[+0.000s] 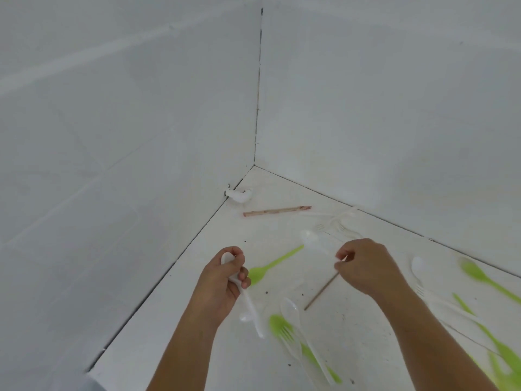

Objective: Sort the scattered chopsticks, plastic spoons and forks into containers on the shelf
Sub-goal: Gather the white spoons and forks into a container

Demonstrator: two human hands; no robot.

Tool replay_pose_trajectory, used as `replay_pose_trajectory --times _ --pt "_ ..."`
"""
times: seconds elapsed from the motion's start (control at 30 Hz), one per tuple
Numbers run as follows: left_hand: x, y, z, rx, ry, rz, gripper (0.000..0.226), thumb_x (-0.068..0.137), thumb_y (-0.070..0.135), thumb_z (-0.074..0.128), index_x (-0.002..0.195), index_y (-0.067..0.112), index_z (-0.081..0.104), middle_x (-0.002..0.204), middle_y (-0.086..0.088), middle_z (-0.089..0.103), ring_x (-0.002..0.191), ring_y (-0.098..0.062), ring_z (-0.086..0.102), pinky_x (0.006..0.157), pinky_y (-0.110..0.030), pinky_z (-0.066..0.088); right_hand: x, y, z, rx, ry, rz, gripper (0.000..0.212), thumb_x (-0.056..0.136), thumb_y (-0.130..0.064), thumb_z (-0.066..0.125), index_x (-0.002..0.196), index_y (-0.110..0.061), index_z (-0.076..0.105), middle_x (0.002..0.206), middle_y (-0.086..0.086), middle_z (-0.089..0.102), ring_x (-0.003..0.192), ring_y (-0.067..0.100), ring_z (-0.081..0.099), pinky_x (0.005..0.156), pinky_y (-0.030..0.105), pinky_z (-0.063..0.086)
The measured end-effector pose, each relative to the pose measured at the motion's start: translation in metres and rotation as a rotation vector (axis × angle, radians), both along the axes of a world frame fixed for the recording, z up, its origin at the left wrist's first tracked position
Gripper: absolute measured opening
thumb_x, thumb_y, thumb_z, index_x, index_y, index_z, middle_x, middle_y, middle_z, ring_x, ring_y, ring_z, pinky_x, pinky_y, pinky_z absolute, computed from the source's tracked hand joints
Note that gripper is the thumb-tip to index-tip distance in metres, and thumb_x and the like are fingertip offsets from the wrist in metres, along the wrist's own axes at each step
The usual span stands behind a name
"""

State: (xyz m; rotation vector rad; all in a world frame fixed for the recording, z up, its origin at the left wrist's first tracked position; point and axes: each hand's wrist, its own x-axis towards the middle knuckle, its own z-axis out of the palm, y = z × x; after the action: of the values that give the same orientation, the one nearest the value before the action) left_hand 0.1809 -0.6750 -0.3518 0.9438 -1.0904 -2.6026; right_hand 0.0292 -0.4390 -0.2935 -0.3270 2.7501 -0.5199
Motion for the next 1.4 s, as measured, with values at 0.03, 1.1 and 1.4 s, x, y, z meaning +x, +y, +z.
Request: replay_pose_trajectory --times 0.03,1.1,1.4 --pt "-0.003 0.004 -0.001 0.007 0.004 -0.003 0.01 0.098 -0.005 0.055 0.1 0.004 0.057 0.082 -0.007 0.05 0.06 -0.02 0.046 0.05 -0.029 0.043 0.005 0.001 0.006 -0.095 0.046 -0.045 0.016 0.082 -0.019 0.075 0.091 -0.033 0.075 0.08 -0.015 0.068 0.079 0.006 0.063 0.076 0.023 0.048" --pt "0.025 -0.027 0.003 0.088 0.113 0.025 0.013 0.092 0.016 0.053 0.082 0.008 0.05 0.076 -0.01 0.043 0.059 -0.022 0.042 0.053 -0.031 0.039 0.109 -0.068 -0.096 -0.131 0.161 0.56 0.021 0.08 -0.021 0.059 0.097 -0.021 0.072 0.095 -0.007 0.063 0.088 0.019 0.054 0.071 0.033 0.051" --pt "0.048 -0.025 0.01 -0.017 0.01 0.102 0.021 0.092 -0.004 0.035 0.087 0.007 0.052 0.075 -0.011 0.051 0.059 -0.024 0.046 0.054 -0.033 0.042 0.108 -0.086 -0.102 -0.112 0.367 0.657 0.008 0.077 -0.019 0.067 0.076 -0.026 0.07 0.075 -0.009 0.059 0.073 0.021 0.06 0.064 0.033 0.042"
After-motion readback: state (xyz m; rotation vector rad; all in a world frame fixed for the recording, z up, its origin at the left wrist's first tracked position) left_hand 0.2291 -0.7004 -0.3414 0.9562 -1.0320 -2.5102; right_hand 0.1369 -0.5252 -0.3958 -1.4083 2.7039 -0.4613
